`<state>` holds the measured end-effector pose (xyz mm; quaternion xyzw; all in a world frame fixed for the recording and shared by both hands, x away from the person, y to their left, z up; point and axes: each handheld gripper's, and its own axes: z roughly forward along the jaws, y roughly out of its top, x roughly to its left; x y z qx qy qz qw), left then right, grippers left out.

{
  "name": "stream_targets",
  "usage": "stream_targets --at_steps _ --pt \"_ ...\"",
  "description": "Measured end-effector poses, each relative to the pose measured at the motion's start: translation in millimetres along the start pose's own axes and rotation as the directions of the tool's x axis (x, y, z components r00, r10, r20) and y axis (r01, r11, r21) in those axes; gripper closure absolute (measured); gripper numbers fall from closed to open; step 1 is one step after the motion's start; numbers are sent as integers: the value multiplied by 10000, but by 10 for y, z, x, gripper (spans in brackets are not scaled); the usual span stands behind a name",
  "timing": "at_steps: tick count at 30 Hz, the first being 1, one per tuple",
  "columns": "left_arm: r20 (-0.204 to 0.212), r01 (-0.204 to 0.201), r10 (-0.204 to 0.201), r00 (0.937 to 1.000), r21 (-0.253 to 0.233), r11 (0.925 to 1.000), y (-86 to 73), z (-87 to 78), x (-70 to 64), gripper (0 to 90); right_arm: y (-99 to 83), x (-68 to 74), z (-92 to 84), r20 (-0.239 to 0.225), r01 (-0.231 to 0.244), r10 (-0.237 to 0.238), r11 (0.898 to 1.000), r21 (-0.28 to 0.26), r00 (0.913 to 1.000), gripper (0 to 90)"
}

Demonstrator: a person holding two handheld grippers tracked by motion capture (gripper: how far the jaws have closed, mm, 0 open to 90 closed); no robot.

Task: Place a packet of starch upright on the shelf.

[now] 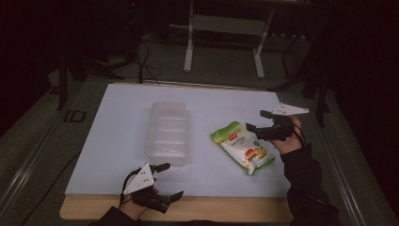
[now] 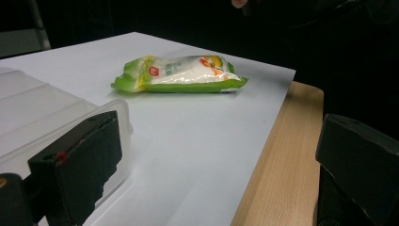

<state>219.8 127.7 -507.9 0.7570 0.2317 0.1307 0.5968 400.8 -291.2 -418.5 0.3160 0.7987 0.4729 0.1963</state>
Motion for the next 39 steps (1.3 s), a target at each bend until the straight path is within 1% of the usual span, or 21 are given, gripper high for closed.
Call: stream_targets --at_steps 2,3,4,5,9,12,17,19,21,22,23,24,28,29,30,31,32,35,36,37,39 --pt "7 -3 3 10000 18 10000 -1 1 0 12 -9 -32 48 -28 -4 4 10000 85 10000 157" --pt "17 0 0 10000 37 10000 -2 3 1 12 -14 -53 77 -140 -21 23 9999 142 9999 157" --pt "16 -6 6 10000 36 10000 -3 4 1 12 -18 -64 100 -76 -23 24 9999 153 10000 158" --pt "16 -6 6 10000 36 10000 -3 4 1 12 -18 -64 100 -76 -23 24 9999 153 10000 158" --pt "35 15 -15 10000 51 10000 -4 5 2 12 -52 -135 207 -160 -11 18 9991 429 9999 158" --pt "38 8 -8 10000 56 10000 -4 5 2 12 -78 -165 250 -138 -28 34 9988 498 9999 159" --pt "63 43 -44 10000 78 10000 -5 7 4 12 -198 -261 383 -182 -353 371 9952 908 9991 160" --pt "64 40 -41 10000 79 10000 -5 7 4 12 -224 -273 408 -163 -380 398 9946 962 9991 164" --pt "74 42 -43 10000 83 10000 -5 8 4 12 -296 -312 474 -134 -505 525 9917 1186 9985 178" --pt "74 42 -43 10000 83 10000 -5 8 4 12 -320 -328 496 -170 -630 656 9903 1235 9977 178" --pt "80 39 -40 10000 89 10000 -6 9 4 12 -320 -328 496 -170 -630 656 9903 1235 9977 178" --pt "74 41 -42 10000 114 9999 -7 10 5 12 -375 -358 551 -93 -713 733 9876 1401 9973 178" --pt "76 65 -66 9999 126 9999 -8 11 8 12 -450 -394 660 -52 -806 828 9818 1719 9966 181" --pt "80 64 -65 9999 120 9999 -8 10 8 12 -466 -403 691 -26 -795 813 9802 1812 9967 207" --pt "80 64 -65 9999 120 9999 -8 10 8 12 -466 -403 691 -26 -795 813 9802 1812 9967 207" --pt "77 63 -64 9999 131 9999 -8 11 8 12 -498 -421 760 -135 -866 911 9757 2013 9957 211" --pt "57 43 -44 10000 174 9998 -9 12 8 12 -507 -427 783 -138 -886 936 9733 2118 9955 211" --pt "44 29 -30 10000 205 9998 -10 14 7 12 -529 -440 834 -215 -968 1041 9703 2216 9943 211" --pt "57 44 -45 10000 194 9998 -9 13 6 12 -542 -444 861 -241 -1035 1120 9677 2299 9934 209" --pt "64 36 -37 10000 189 9998 -8 13 6 12 -563 -446 906 -257 -993 1091 9631 2502 9937 209" --pt "71 38 -39 10000 196 9998 -9 14 6 12 -587 -435 950 -272 -831 937 9599 2677 9952 215"
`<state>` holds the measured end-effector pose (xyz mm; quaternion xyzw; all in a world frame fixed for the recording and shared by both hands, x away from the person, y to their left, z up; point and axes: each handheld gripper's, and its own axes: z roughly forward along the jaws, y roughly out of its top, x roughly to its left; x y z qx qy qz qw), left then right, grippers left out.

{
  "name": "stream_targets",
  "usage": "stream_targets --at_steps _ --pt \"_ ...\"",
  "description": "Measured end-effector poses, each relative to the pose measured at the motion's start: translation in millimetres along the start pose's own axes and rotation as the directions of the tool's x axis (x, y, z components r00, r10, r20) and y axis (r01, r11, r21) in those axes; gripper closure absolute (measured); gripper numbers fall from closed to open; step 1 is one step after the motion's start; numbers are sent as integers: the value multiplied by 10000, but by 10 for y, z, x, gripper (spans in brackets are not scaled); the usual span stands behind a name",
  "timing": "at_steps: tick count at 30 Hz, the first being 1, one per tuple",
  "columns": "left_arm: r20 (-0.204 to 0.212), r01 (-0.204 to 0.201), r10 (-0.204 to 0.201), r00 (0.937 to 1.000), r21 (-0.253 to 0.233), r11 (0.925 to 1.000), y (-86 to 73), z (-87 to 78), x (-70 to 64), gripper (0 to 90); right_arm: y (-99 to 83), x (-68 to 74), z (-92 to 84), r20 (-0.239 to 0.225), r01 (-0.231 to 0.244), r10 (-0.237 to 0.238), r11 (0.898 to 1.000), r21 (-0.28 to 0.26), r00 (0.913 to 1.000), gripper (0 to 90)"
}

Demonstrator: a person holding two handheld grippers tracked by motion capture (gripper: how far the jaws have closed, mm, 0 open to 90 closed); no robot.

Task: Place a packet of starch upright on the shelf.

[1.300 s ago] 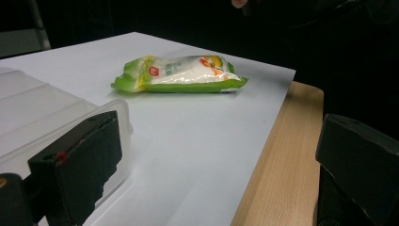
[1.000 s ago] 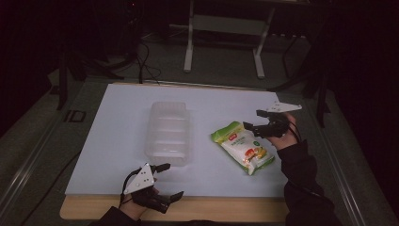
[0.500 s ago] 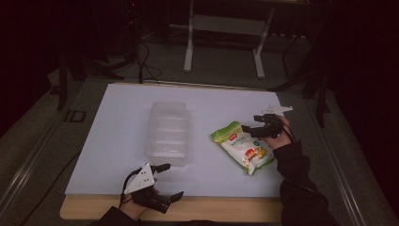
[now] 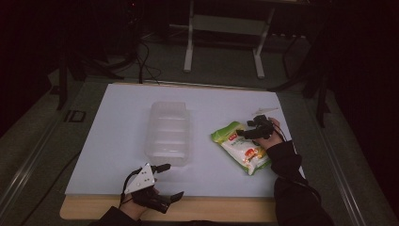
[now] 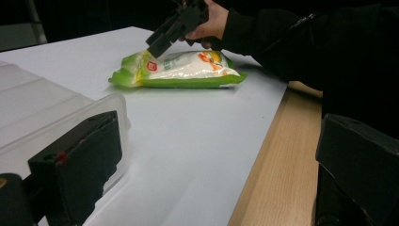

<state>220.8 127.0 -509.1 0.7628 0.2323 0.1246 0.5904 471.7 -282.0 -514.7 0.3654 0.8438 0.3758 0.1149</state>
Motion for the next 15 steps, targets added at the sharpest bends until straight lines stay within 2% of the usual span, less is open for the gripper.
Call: stream_targets --at_steps 1,2,6,9,13,15 --pt "-1 -6 6 10000 11 10000 0 0 0 12 0 0 0 0 0 0 10000 0 10000 215" --pt "-7 -18 18 10000 22 10000 -1 2 -1 12 -17 11 57 20 196 -197 9992 358 9998 223" --pt "3 -59 59 10000 89 9999 -2 11 -11 12 -25 8 88 -118 204 -199 9988 443 9997 257" --pt "7 -42 42 10000 87 10000 -2 10 -10 12 -30 23 111 -274 393 -377 9973 628 9989 327" --pt "-10 -77 77 10000 81 9999 1 8 -14 12 -26 24 129 -456 148 -109 9961 867 9989 398" --pt "-16 -82 82 10000 69 9999 2 6 -19 12 -27 51 126 -411 299 -263 9956 889 9988 470"
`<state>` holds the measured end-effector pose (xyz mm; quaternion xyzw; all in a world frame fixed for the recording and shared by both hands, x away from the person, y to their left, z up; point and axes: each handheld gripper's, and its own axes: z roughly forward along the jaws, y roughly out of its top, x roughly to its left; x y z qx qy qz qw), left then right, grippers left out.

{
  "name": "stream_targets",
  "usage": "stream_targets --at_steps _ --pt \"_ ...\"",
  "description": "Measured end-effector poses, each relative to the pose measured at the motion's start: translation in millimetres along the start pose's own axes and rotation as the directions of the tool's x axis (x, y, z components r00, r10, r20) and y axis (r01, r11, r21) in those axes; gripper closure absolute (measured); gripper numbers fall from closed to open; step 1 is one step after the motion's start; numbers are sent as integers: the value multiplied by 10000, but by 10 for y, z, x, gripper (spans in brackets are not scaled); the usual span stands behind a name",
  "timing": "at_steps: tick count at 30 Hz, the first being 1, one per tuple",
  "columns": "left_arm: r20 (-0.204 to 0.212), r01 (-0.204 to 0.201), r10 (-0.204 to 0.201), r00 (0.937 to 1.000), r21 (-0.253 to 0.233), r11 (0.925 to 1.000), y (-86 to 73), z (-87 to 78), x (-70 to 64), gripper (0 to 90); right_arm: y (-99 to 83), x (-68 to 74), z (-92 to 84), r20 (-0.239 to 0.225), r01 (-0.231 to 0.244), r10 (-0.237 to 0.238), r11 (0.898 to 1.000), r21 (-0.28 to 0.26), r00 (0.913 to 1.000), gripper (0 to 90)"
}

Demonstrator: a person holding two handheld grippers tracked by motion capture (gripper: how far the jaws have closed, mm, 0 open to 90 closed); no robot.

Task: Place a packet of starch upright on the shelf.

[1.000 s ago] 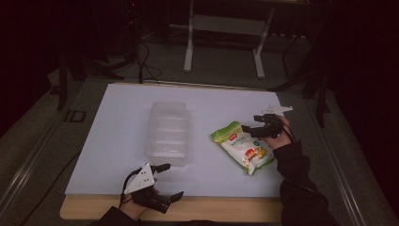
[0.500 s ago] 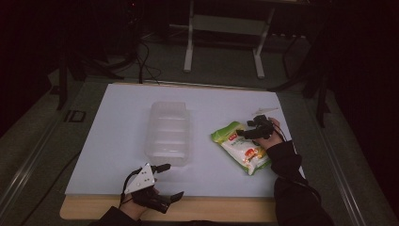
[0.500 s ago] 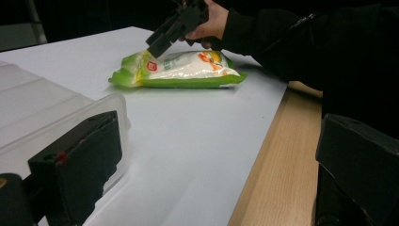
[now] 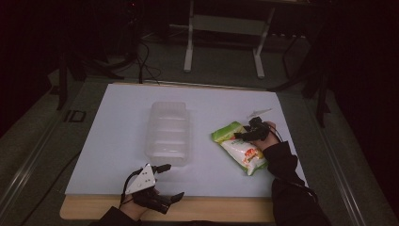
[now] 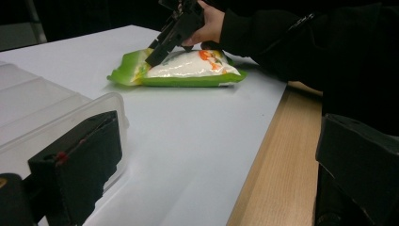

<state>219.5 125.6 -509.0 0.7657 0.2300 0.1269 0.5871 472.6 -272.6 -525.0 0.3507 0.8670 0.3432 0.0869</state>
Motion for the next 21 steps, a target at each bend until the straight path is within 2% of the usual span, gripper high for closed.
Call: stream_targets --at_steps 2,5,6,8,14,16,21 --pt "-3 -6 6 10000 2 10000 0 0 -1 12 12 49 6 431 317 -324 9994 171 9985 554" --pt "-9 -5 5 10000 3 10000 0 3 0 12 28 83 0 563 444 -464 9984 352 9973 686" --pt "-12 -4 4 10000 2 10000 0 2 0 12 28 83 0 563 444 -464 9984 352 9973 686" --pt "-35 1 -1 10000 -7 10000 1 1 2 12 22 84 -14 675 391 -416 9985 380 9968 831" --pt "-43 51 -52 10000 -28 10000 2 -4 11 12 29 99 -63 541 230 -247 9992 320 9982 878" --pt "-161 58 -59 9999 -66 10000 3 -10 15 12 38 108 -105 428 111 -119 9998 185 9990 880" --pt "-267 117 -120 9996 -142 9998 8 -22 17 12 69 186 -233 462 313 -310 9995 -77 9985 882"
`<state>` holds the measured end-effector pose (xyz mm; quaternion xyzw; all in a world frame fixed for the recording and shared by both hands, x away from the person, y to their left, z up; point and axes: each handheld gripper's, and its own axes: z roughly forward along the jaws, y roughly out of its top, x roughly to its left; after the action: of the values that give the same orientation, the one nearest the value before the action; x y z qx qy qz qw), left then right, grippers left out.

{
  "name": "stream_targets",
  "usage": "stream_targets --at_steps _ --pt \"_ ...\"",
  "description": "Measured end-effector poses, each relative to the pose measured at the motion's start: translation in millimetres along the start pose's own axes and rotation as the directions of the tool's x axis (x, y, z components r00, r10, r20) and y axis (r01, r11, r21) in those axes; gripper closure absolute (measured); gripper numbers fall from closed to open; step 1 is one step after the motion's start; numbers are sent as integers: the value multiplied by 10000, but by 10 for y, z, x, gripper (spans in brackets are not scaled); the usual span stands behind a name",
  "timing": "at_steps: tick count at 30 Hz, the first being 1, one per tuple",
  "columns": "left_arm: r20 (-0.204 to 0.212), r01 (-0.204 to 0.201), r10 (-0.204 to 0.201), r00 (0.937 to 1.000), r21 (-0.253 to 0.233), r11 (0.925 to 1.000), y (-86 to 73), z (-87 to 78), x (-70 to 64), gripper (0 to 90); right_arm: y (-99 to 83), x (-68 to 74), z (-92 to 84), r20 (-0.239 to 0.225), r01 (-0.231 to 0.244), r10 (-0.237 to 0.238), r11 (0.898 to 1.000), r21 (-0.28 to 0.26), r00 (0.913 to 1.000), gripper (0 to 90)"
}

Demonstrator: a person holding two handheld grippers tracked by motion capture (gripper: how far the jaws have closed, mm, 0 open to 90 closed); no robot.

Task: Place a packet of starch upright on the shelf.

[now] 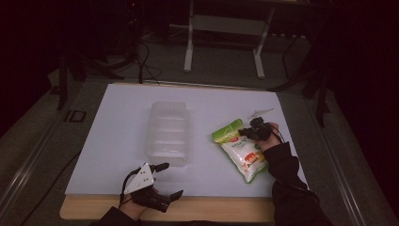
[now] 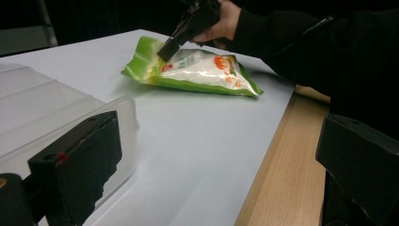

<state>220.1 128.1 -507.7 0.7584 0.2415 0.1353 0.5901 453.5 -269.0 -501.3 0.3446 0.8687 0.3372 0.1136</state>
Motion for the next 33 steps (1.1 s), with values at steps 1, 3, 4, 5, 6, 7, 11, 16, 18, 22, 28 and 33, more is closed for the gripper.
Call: stream_targets --at_steps 1,3,4,5,6,7,11,16,18,22,28,33 --pt "0 0 0 10000 0 10000 0 0 0 12 0 0 0 0 0 0 10000 0 10000 882" --pt "32 -18 18 10000 19 10000 -3 10 -6 12 23 31 -125 -56 -3 0 9990 -443 10000 883" --pt "32 -18 18 10000 19 10000 -3 10 -6 12 31 38 -171 -70 6 -10 9985 -554 10000 883" --pt "52 -21 21 10000 43 10000 -3 12 -8 12 31 38 -171 -70 6 -10 9985 -554 10000 883" --pt "79 -26 25 10000 80 10000 -5 17 -9 12 44 58 -271 -98 29 -38 9966 -829 9999 884" --pt "79 -26 25 10000 80 10000 -5 17 -9 12 44 58 -271 -98 29 -38 9966 -829 9999 884" --pt "110 -13 12 9999 127 9999 -6 29 -16 12 51 113 -540 -191 98 -128 9889 -1485 9997 884" --pt "88 -19 17 10000 270 9996 -5 61 -40 12 14 161 -748 -421 -84 -4 9782 -2075 9991 884" --pt "71 -21 19 10000 316 9995 -3 68 -46 12 -5 186 -819 -382 -42 -45 9745 -2242 9993 884" --pt "51 -50 49 10000 303 9995 21 94 -78 12 -51 232 -932 -378 -27 -71 9669 -2552 9993 883" --pt "-128 140 -130 9998 762 9970 138 159 -156 12 -140 275 -1147 -619 51 -248 9535 -3013 9978 884" --pt "347 589 -627 9974 1016 9931 353 311 -221 12 -248 291 -1310 -835 -10 -293 9399 -3414 9961 884"
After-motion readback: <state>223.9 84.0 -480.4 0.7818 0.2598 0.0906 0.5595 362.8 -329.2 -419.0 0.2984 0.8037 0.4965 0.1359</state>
